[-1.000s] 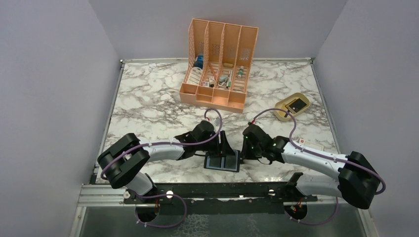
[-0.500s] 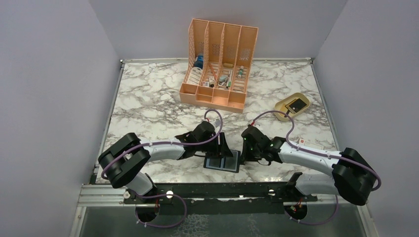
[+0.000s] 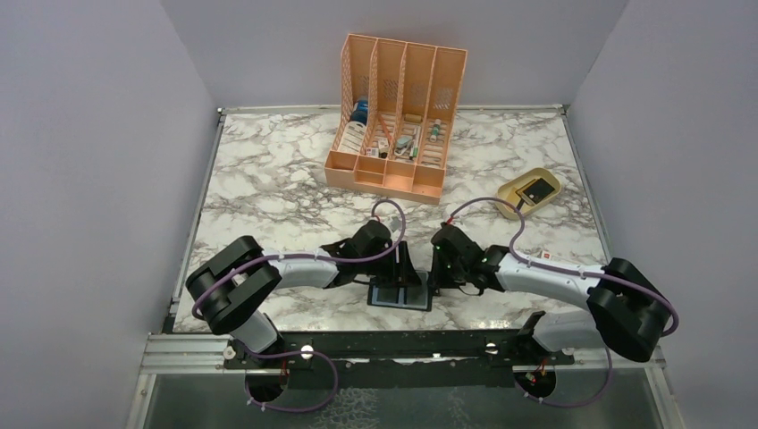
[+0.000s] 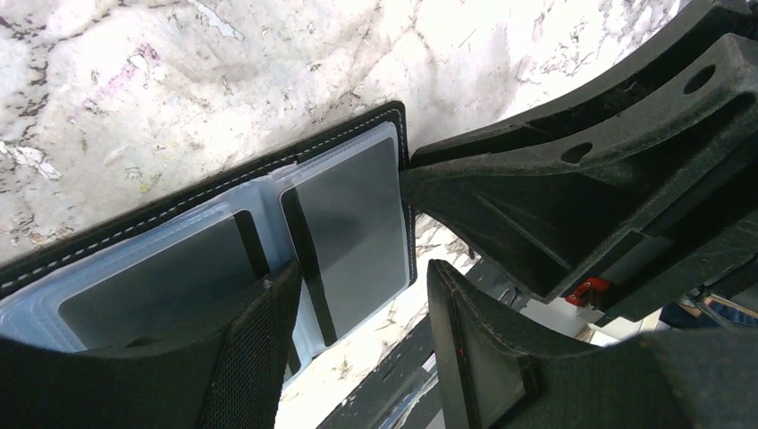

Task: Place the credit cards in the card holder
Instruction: Turn over the card slot in the card holder.

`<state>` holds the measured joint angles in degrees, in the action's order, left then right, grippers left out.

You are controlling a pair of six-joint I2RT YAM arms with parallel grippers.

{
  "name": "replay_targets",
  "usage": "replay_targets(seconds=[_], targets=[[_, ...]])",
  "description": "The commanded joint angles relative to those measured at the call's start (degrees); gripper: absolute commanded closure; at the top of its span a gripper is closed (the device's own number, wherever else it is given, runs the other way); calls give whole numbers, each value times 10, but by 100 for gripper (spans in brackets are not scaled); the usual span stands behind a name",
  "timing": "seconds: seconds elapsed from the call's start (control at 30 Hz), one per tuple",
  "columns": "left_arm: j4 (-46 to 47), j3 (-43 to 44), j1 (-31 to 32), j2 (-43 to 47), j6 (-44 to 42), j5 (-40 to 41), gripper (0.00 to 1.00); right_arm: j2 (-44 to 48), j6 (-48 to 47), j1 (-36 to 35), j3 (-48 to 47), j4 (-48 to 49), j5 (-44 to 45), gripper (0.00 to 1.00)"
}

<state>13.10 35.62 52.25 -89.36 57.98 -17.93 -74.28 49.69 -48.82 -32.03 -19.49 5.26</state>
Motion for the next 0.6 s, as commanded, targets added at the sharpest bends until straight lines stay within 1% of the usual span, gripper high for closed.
replay_targets(seconds=[0.0, 0.17, 0.3, 0.43, 0.57], targets=[[-3, 28, 2, 15, -11, 9, 44, -13, -27, -5, -32, -12, 36, 80], [-59, 34, -13, 47, -29, 30, 43, 16, -28, -5, -40, -42, 43, 79], [-89, 21, -31, 76, -41, 35, 42, 39, -23, -5, -42, -58, 37, 78], [-104, -1, -55, 101, -52, 36, 40, 54, -36, -5, -44, -35, -8, 76], [-107, -26, -96, 125, -62, 7, 39, 50, -34, -7, -50, 3, -64, 75]])
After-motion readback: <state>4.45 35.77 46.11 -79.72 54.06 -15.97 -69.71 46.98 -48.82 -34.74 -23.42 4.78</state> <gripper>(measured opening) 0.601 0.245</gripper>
